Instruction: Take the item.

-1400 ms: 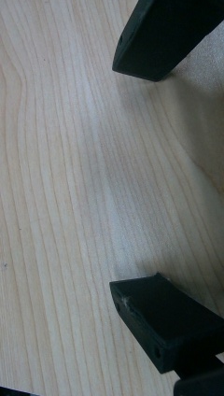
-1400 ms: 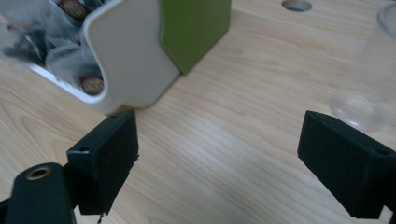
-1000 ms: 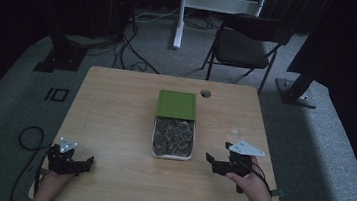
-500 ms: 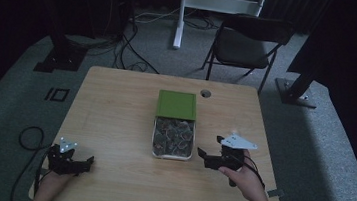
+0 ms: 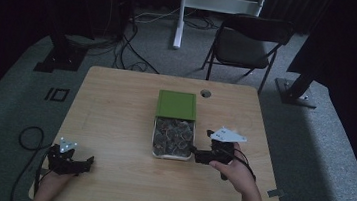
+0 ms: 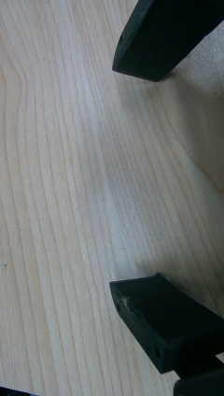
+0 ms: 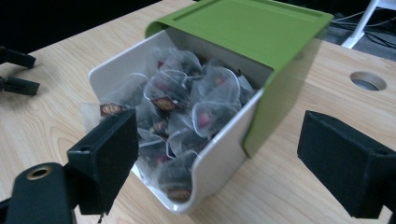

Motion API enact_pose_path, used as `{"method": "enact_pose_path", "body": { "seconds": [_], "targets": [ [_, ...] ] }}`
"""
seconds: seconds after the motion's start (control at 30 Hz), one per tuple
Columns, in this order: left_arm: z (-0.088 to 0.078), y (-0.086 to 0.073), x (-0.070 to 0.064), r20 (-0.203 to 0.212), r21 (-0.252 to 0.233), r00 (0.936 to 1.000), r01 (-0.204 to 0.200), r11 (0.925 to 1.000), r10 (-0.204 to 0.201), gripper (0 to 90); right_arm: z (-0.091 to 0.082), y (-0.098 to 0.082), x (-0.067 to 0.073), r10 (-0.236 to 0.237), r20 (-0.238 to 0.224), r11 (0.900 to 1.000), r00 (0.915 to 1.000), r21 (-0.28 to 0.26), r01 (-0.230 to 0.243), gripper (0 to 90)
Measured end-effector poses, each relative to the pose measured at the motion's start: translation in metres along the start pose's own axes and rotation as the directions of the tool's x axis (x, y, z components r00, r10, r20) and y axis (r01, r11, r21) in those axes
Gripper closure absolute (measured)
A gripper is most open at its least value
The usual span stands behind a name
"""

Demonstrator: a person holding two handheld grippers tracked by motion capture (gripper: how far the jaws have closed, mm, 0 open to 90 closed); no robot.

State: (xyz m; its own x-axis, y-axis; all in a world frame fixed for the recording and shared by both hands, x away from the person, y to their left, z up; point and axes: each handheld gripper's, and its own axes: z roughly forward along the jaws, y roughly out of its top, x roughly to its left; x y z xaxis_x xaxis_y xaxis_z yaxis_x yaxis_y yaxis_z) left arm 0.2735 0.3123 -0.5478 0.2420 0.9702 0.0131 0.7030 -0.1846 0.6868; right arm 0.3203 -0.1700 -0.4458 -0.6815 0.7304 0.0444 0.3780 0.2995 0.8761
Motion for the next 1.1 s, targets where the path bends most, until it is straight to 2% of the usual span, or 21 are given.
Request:
{"method": "enact_pose_path", "body": {
  "seconds": [0.57,0.8,1.1],
  "targets": [
    [0.000,0.000,0.000,0.000,-0.001,1.0000,0.001,1.0000,-0.001,0.5,0.025,0.012,0.017,-0.024,-0.051,1.000,0.9984,0.002,0.024,12.7],
    [0.000,0.000,0.000,0.000,-0.001,1.0000,0.001,1.0000,-0.001,0.5,0.038,0.019,0.028,-0.038,-0.080,0.999,0.9961,-0.002,0.038,12.9],
    [0.000,0.000,0.000,-0.001,-0.001,1.0000,0.000,1.0000,0.000,0.5,0.049,0.025,0.037,-0.055,-0.068,0.998,0.9962,-0.006,0.055,14.7]
  ]
}}
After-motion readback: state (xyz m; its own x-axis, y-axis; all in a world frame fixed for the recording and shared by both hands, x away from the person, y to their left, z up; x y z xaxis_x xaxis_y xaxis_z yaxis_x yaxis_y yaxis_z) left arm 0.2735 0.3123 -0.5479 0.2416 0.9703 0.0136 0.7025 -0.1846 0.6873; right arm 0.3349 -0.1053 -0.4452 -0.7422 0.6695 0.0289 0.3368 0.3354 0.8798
